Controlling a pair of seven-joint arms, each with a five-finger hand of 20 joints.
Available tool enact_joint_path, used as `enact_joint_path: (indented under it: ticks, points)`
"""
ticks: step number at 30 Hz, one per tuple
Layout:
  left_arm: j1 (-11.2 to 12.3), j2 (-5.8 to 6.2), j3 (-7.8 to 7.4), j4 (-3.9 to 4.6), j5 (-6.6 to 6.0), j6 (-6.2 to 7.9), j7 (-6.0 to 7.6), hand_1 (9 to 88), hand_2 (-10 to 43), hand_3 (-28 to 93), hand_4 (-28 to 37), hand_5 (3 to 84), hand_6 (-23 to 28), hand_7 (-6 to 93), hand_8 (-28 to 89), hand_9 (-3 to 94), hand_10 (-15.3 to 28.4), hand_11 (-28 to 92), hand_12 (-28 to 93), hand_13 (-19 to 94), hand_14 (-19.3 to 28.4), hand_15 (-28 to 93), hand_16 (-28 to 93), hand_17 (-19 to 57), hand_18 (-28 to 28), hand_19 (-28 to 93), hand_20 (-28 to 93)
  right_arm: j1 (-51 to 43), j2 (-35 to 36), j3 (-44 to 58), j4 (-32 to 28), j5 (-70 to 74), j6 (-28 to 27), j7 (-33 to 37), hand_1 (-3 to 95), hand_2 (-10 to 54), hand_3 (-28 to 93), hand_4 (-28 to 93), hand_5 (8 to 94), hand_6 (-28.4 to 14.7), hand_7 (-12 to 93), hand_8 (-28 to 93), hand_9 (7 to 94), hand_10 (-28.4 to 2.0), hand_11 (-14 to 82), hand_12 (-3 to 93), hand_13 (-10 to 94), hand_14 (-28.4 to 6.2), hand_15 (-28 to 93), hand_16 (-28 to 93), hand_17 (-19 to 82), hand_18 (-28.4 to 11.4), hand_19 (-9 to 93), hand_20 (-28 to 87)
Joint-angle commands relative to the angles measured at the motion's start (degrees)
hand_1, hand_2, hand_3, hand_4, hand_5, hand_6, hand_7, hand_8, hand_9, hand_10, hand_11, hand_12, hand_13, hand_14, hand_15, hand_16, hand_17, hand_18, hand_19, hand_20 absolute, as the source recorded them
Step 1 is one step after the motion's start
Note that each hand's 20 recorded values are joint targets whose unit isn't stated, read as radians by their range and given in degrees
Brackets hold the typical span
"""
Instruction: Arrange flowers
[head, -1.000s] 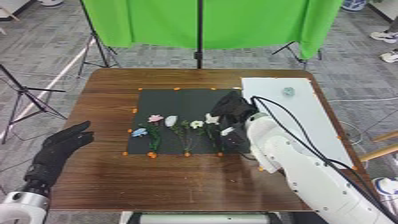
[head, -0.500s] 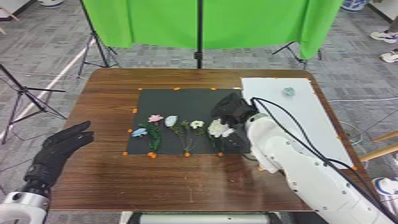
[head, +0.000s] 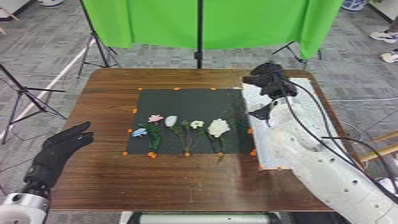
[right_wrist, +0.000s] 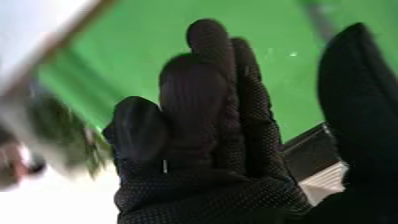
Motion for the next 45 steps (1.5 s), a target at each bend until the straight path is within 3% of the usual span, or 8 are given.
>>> enact_joint_path:
  ticks: [1,4,9,25,32,35,38,45]
  points:
    - [0.6,-0.22,-0.06,0.08,0.07,-0.50,-0.17,31.0,2.5,66,-10.7,41.2,5.5,8.3,-5,41.6,13.7,16,11,33,18.7,14,3,4.2,15.1,11,18,6.0,3.2,0.7,9.2,-8.9,-13.8,5.3,29.4,-9.5,65,-12,53.7,-3.9,12,-7,56.9,-20.5,23.1,28.4,66,-15.3,67,35,40,-24.0,89,52]
    - [0.4,-0.19,0.07,0.23,0.13,-0.67,-0.17,31.0,2.4,66,-10.6,41.3,5.5,8.3,-5,41.5,13.7,16,11,33,18.7,14,3,4.2,15.1,11,18,7.4,3.2,-1.4,13.5,-11.6,-10.1,5.8,29.1,-9.5,65,-12,53.1,-4.0,12,-6,56.6,-20.4,22.7,28.5,66,-15.5,67,35,40,-24.3,88,53]
    - [0.4,-0.17,0.01,0.24,0.11,-0.63,0.04,30.9,2.5,66,-10.7,41.3,5.5,8.3,-5,41.6,13.7,16,11,33,18.7,14,3,4.2,15.1,11,18,8.7,3.2,-2.1,17.2,-12.3,-11.6,6.4,29.4,-9.5,65,-12,53.1,-3.8,13,-6,57.4,-19.9,24.3,29.1,67,-15.2,69,34,40,-24.3,89,53]
    - [-0.4,-0.46,0.70,0.88,0.19,-0.74,0.29,30.9,2.5,66,-10.7,41.3,5.4,8.4,-5,41.6,13.7,16,11,33,18.6,14,3,4.2,15.1,11,18,11.3,-2.0,-4.2,26.8,-5.6,-8.4,3.2,32.7,-9.5,67,-13,51.8,-2.5,14,-7,59.8,-18.8,25.5,28.2,71,-11.9,70,34,44,-22.3,91,53]
    - [-0.3,-0.67,0.83,0.95,0.23,-0.67,0.37,31.0,2.6,66,-10.7,41.3,5.4,8.3,-6,41.5,13.7,16,11,33,18.6,14,3,4.2,15.1,11,18,11.7,-3.3,-8.2,30.5,-8.9,3.1,0.7,43.6,-9.5,69,-17,58.5,0.8,21,-10,66.0,-14.1,29.9,28.1,76,-7.4,71,35,51,-18.8,93,55]
    - [-0.3,-0.80,0.84,0.97,0.24,-0.63,0.53,31.1,2.6,66,-10.7,41.3,5.5,8.3,-5,41.5,13.7,16,11,33,18.6,14,3,4.2,15.0,11,18,11.9,-3.8,-10.0,32.1,-10.5,8.0,0.0,51.7,-9.5,62,-19,65.2,1.4,24,0,75.3,-10.6,18.8,41.1,79,-5.6,71,36,54,-17.5,93,58]
    - [-0.4,-0.78,0.85,0.96,0.30,-0.73,0.49,31.1,2.6,66,-10.7,41.3,5.5,8.3,-5,41.5,13.8,16,11,33,18.6,14,3,4.2,15.0,11,18,11.8,-3.6,-10.5,31.7,-10.1,11.0,-0.2,58.2,-9.5,59,-19,74.2,1.9,28,5,84.5,-7.9,13.9,46.8,83,-3.7,70,36,57,-16.4,93,59]
    - [0.7,-0.93,0.09,0.35,0.28,-0.40,0.40,31.1,2.7,66,-10.6,41.3,5.5,8.3,-5,41.5,13.8,16,11,33,18.6,14,3,4.1,15.1,11,18,8.7,-0.2,-6.9,22.8,-6.6,13.2,0.2,60.5,-9.5,60,-20,78.3,0.9,28,5,87.7,-7.6,14.0,47.8,86,-2.3,70,36,60,-15.9,93,61]
